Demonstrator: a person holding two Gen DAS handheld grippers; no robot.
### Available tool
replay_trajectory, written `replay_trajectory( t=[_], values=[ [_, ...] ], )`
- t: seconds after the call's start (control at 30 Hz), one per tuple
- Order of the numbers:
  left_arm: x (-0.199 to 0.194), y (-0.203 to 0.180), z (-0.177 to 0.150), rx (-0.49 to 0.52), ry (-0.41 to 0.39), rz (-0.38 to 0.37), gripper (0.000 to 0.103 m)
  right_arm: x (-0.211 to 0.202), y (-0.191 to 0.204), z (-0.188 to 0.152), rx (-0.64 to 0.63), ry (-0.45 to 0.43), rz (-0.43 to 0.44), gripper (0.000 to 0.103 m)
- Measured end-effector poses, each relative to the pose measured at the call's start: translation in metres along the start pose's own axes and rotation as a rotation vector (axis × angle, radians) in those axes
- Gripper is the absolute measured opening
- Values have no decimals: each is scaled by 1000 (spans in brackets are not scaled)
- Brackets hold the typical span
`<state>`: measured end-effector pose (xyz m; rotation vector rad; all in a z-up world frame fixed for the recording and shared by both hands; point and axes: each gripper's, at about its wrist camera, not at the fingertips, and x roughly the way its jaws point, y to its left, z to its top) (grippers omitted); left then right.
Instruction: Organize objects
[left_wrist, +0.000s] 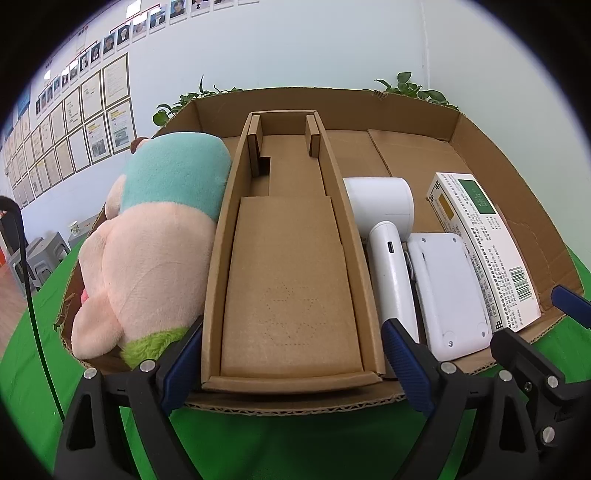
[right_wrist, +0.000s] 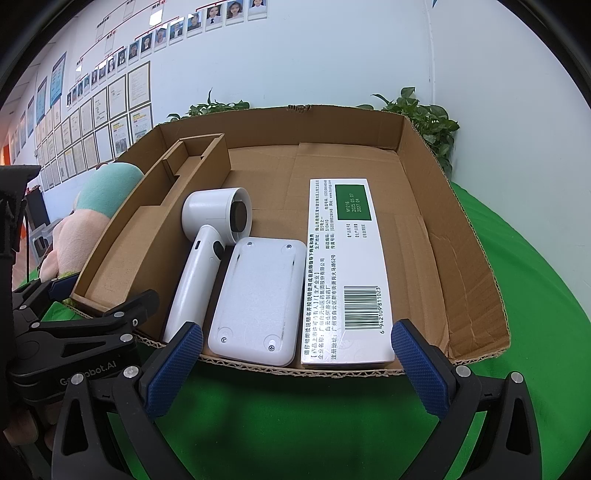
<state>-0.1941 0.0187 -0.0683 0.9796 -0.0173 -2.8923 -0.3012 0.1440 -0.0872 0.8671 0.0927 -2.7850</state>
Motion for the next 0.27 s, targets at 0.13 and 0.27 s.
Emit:
replay_trajectory(
  t=[0.13,0.27],
  values=[
    [0,0,0,2,0,8,92,0,0,0,0,1,0,103],
    [1,1,1,2,3,8,93,0,0,0,0,1,0,103]
  ],
)
